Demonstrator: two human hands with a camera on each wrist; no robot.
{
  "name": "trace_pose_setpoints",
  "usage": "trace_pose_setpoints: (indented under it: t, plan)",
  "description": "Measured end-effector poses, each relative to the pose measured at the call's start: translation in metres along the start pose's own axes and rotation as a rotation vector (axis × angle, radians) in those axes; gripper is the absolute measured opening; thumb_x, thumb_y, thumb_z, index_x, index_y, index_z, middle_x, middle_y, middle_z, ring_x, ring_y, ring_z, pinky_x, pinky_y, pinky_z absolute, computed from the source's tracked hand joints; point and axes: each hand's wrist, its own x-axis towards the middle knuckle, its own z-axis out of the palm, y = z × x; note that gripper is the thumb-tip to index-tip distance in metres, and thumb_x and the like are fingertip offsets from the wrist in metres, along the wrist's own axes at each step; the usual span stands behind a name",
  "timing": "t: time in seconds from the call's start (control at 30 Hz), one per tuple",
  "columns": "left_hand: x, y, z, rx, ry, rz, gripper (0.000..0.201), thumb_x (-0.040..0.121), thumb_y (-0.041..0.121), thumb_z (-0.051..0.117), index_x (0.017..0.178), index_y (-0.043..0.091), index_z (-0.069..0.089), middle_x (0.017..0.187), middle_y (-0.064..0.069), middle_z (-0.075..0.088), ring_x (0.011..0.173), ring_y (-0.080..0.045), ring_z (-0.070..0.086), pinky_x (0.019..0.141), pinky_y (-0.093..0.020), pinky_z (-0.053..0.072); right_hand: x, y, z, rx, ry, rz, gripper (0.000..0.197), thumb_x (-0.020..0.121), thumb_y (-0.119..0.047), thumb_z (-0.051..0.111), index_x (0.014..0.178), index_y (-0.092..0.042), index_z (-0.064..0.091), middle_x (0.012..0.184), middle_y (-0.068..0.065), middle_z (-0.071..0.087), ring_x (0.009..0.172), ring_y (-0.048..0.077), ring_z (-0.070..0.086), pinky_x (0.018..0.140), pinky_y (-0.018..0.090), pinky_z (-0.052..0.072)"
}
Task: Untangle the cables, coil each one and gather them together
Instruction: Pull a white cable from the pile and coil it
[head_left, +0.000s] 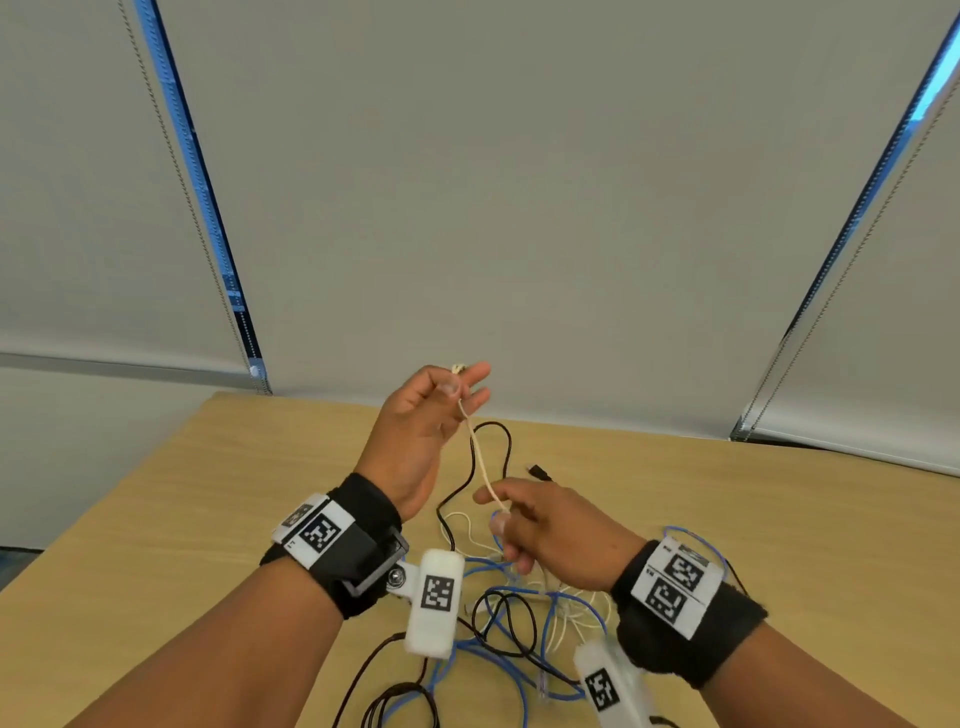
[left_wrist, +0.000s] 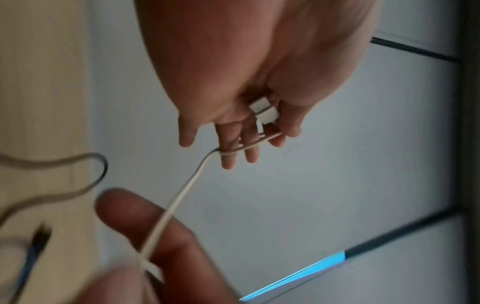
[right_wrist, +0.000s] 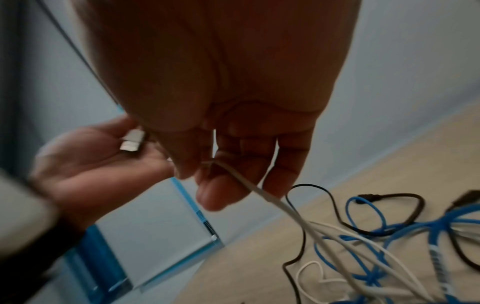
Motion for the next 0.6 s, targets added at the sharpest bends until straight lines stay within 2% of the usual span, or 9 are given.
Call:
trace_pose_setpoints:
  t: [0.07, 0.13, 0.2, 0.23, 0.3, 0.4, 0.43, 0.5, 0.6]
  plan:
    - [0.004, -0.005, -0.004, 0.263, 0.022, 0.024, 0.019, 0.102, 0.008, 0.052, 0.084, 0.011, 0.058, 0.127, -0.003, 0.072, 0.122, -0.016, 0.065, 0.109, -0.040, 0.045, -0.003, -0.011, -0.001, 0.000, 0.005, -0.038, 0.021, 0.102, -0.026, 0.053, 0.121, -0.029, 0.064, 0.073, -0.005, 0.063, 0.061, 0.006, 0.060, 0.065, 0.023, 0.054]
    - [0.002, -0.012, -0.006, 0.440, -0.044, -0.003, 0.019, 0.102, 0.010, 0.054, 0.085, 0.008, 0.063, 0.119, 0.002, 0.075, 0.119, -0.008, 0.065, 0.103, -0.034, 0.047, -0.003, -0.025, -0.012, -0.033, 0.090, -0.106, 0.014, 0.102, -0.027, 0.055, 0.102, -0.024, 0.068, 0.069, -0.006, 0.062, 0.060, 0.008, 0.059, 0.062, 0.028, 0.054]
    - [-0.005, -0.020, -0.005, 0.480, -0.135, -0.041, 0.026, 0.102, 0.019, 0.054, 0.079, 0.017, 0.067, 0.098, 0.006, 0.074, 0.105, -0.011, 0.068, 0.092, -0.034, 0.049, -0.001, -0.033, -0.030, -0.121, 0.238, -0.161, 0.020, 0.100, -0.029, 0.059, 0.082, -0.027, 0.066, 0.065, -0.008, 0.063, 0.056, 0.002, 0.056, 0.061, 0.029, 0.053]
    - [-0.009, -0.022, -0.004, 0.472, -0.155, -0.062, 0.028, 0.100, 0.024, 0.054, 0.076, 0.020, 0.068, 0.088, 0.002, 0.070, 0.096, -0.019, 0.066, 0.091, -0.041, 0.048, 0.001, -0.037, -0.038, -0.135, 0.289, -0.183, 0.022, 0.098, -0.028, 0.061, 0.077, -0.029, 0.066, 0.065, -0.010, 0.066, 0.055, 0.001, 0.056, 0.060, 0.027, 0.051]
    - [-0.015, -0.023, -0.001, 0.410, -0.212, -0.102, 0.030, 0.098, 0.029, 0.051, 0.075, 0.020, 0.069, 0.086, -0.006, 0.066, 0.100, -0.034, 0.066, 0.101, -0.051, 0.046, 0.004, -0.039, -0.049, -0.084, 0.345, -0.207, 0.017, 0.095, -0.022, 0.064, 0.078, -0.027, 0.068, 0.070, -0.010, 0.071, 0.058, 0.004, 0.059, 0.061, 0.027, 0.052]
    - [-0.016, -0.021, 0.003, 0.289, -0.278, -0.121, 0.030, 0.100, 0.029, 0.049, 0.079, 0.015, 0.065, 0.098, -0.011, 0.072, 0.116, -0.035, 0.067, 0.108, -0.047, 0.045, 0.006, -0.037, -0.055, 0.096, 0.352, -0.185, 0.010, 0.095, -0.019, 0.064, 0.087, -0.018, 0.069, 0.075, 0.006, 0.071, 0.058, 0.015, 0.062, 0.059, 0.033, 0.053]
    - [-0.016, -0.020, 0.003, 0.266, -0.291, -0.117, 0.029, 0.101, 0.028, 0.048, 0.081, 0.014, 0.063, 0.105, -0.013, 0.074, 0.116, -0.034, 0.067, 0.108, -0.043, 0.047, 0.007, -0.035, -0.055, 0.144, 0.341, -0.181, 0.012, 0.098, -0.018, 0.061, 0.089, -0.016, 0.068, 0.074, 0.010, 0.070, 0.056, 0.016, 0.061, 0.057, 0.032, 0.053]
    - [-0.015, -0.017, 0.003, 0.264, -0.304, -0.106, 0.030, 0.104, 0.027, 0.046, 0.085, 0.010, 0.060, 0.110, -0.017, 0.075, 0.114, -0.034, 0.069, 0.106, -0.040, 0.049, 0.008, -0.032, -0.053, 0.202, 0.318, -0.181, 0.014, 0.101, -0.018, 0.056, 0.093, -0.013, 0.066, 0.071, 0.008, 0.066, 0.054, 0.017, 0.059, 0.054, 0.031, 0.053]
    - [-0.015, -0.017, 0.003, 0.342, -0.301, -0.096, 0.030, 0.107, 0.027, 0.043, 0.085, 0.012, 0.058, 0.088, -0.011, 0.075, 0.102, -0.033, 0.073, 0.094, -0.032, 0.053, 0.009, -0.027, -0.048, 0.270, 0.299, -0.158, 0.015, 0.104, -0.018, 0.051, 0.094, -0.012, 0.061, 0.069, -0.003, 0.061, 0.053, 0.015, 0.057, 0.052, 0.030, 0.051]
